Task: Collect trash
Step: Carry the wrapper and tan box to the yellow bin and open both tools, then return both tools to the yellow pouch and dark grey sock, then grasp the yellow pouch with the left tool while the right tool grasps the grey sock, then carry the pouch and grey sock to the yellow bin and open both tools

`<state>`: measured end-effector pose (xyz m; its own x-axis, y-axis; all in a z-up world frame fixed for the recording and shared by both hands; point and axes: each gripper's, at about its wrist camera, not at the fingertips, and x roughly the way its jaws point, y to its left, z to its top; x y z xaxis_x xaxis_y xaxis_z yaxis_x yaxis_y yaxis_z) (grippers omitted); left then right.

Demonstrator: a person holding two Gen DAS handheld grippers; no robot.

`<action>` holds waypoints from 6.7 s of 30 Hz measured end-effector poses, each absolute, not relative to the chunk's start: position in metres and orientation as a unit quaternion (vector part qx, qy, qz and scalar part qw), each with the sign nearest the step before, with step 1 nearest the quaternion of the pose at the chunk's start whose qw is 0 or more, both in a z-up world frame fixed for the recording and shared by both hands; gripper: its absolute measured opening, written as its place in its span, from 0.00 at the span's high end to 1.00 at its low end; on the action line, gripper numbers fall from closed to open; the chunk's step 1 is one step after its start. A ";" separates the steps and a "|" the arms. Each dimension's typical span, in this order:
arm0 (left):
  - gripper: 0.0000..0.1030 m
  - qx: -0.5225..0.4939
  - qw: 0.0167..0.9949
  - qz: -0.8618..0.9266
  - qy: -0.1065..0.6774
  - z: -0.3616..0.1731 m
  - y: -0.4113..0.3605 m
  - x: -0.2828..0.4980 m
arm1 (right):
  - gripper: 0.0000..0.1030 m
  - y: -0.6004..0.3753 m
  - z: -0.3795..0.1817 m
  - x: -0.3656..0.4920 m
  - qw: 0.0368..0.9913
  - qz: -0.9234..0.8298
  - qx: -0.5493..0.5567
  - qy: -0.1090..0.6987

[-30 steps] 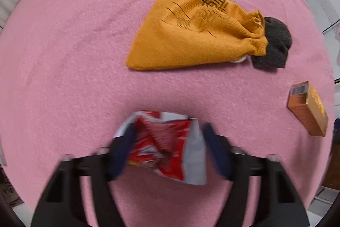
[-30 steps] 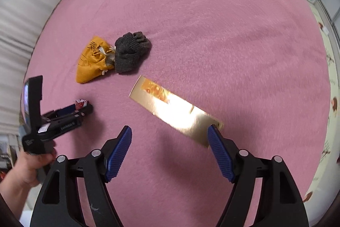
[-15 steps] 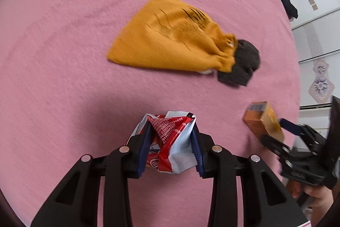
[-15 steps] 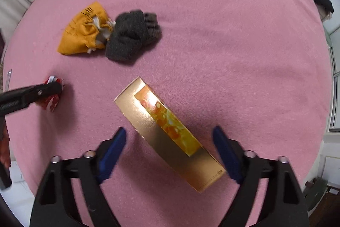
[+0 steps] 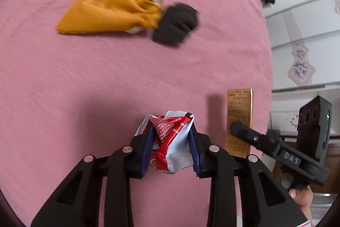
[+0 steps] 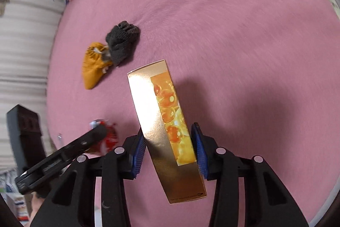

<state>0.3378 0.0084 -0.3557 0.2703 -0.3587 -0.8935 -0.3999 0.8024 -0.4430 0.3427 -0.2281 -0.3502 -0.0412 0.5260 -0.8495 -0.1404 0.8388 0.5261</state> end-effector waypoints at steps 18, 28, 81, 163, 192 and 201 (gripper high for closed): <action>0.69 -0.234 0.731 -0.103 0.633 -0.294 -0.179 0.263 | 0.61 -0.397 -0.284 0.227 0.721 0.163 0.255 0.624; 0.69 -0.192 0.718 -0.187 0.643 -0.275 -0.312 0.246 | 0.61 -0.524 -0.262 0.180 0.748 0.100 0.300 0.584; 0.10 -0.064 0.694 -0.258 0.669 -0.275 -0.455 0.258 | 0.36 -0.660 -0.254 0.170 0.755 0.012 0.348 0.555; 0.39 -0.001 0.786 -0.011 0.618 -0.393 0.103 0.440 | 0.77 -0.091 -0.374 0.431 0.693 0.193 0.220 0.659; 0.67 -0.161 0.754 -0.106 0.628 -0.318 0.023 0.264 | 0.77 -0.214 -0.297 0.234 0.707 0.150 0.258 0.641; 0.67 -0.154 0.730 -0.170 0.644 -0.302 -0.072 0.225 | 0.77 -0.305 -0.267 0.168 0.726 0.101 0.307 0.608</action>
<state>0.2254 -0.0722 -0.3019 0.1127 -0.4465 -0.8877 0.0504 0.8948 -0.4437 0.1675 -0.3054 -0.2666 0.2409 0.5186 -0.8204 0.2268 0.7918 0.5671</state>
